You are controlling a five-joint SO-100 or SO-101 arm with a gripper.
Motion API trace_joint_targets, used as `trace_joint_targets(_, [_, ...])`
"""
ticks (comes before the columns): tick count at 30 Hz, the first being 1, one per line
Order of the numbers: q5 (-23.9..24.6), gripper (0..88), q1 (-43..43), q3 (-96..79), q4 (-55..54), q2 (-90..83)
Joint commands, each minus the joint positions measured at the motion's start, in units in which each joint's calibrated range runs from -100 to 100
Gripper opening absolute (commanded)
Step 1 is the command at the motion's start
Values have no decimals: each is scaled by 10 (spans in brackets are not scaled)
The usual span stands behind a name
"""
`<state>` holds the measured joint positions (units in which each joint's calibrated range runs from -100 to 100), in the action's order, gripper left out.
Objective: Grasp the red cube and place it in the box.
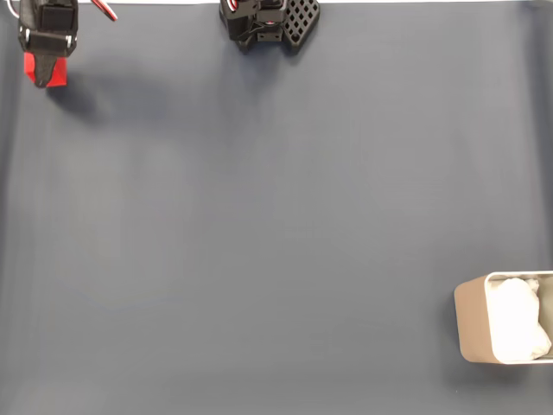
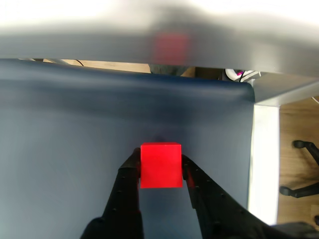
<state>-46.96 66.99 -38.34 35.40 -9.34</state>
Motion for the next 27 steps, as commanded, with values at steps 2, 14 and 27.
trace_joint_targets(2, [2,33,-31,60,35,-33])
trace_joint_targets(14, [11,32,-134,139,98,-50])
trace_joint_targets(27, [11,31,-252,143,133,-107])
